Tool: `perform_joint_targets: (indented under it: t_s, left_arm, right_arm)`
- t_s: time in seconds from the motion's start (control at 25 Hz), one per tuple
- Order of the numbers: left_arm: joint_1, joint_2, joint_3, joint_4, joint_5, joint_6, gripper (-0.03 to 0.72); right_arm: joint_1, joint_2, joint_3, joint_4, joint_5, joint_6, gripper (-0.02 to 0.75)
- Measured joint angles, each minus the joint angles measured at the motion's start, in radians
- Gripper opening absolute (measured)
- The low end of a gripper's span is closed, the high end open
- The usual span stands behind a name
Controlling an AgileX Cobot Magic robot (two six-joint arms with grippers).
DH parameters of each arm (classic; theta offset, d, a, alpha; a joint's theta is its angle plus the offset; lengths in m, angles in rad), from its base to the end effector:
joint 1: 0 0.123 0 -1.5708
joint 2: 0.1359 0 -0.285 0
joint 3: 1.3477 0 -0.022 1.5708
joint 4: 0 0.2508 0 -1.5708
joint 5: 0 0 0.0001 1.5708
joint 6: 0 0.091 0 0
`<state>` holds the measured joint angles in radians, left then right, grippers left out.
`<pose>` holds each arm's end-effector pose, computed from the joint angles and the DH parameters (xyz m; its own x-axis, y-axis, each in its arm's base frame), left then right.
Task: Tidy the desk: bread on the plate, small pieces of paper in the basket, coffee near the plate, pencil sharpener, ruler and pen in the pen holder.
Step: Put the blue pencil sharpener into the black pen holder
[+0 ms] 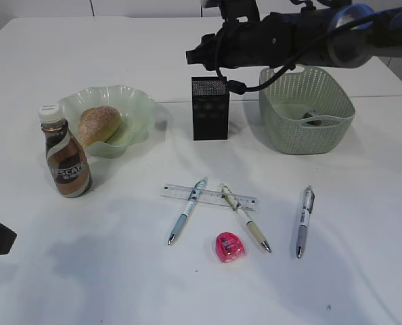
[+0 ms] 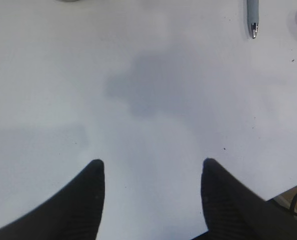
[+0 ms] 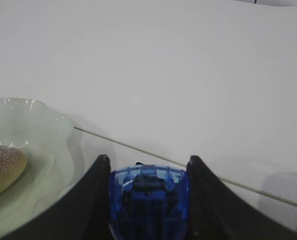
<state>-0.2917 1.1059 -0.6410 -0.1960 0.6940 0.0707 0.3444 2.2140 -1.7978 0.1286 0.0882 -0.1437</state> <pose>0.1816 -0.0664 0.2418 -0.8615 0.1751 -0.4766 0.2748 0.9501 -0.1477 0.4965 0.1792 0.2287 -0.3753 -0.1512 -0.9145 -0.3532 0.9355 -0.0097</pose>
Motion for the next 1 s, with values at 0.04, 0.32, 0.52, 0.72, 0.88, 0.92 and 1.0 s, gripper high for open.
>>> perform_joint_targets:
  t_s: [0.04, 0.32, 0.52, 0.72, 0.88, 0.92, 1.0]
  left_arm:
    - [0.000, 0.000, 0.000, 0.000, 0.000, 0.000, 0.428]
    - [0.000, 0.000, 0.000, 0.000, 0.000, 0.000, 0.426]
    - [0.000, 0.000, 0.000, 0.000, 0.000, 0.000, 0.426]
    - [0.000, 0.000, 0.000, 0.000, 0.000, 0.000, 0.425]
    - [0.000, 0.000, 0.000, 0.000, 0.000, 0.000, 0.418]
    - [0.000, 0.000, 0.000, 0.000, 0.000, 0.000, 0.418]
    - [0.000, 0.000, 0.000, 0.000, 0.000, 0.000, 0.418]
  right_arm:
    - [0.000, 0.000, 0.000, 0.000, 0.000, 0.000, 0.333]
    - [0.000, 0.025, 0.000, 0.000, -0.041, 0.000, 0.333]
    - [0.000, 0.062, 0.000, -0.009, -0.068, 0.000, 0.333]
    - [0.000, 0.085, 0.000, -0.022, -0.119, 0.000, 0.333]
    - [0.000, 0.089, 0.000, -0.022, -0.127, 0.000, 0.333]
    - [0.000, 0.089, 0.000, -0.024, -0.127, 0.000, 0.333]
    - [0.000, 0.089, 0.000, -0.024, -0.127, 0.000, 0.333]
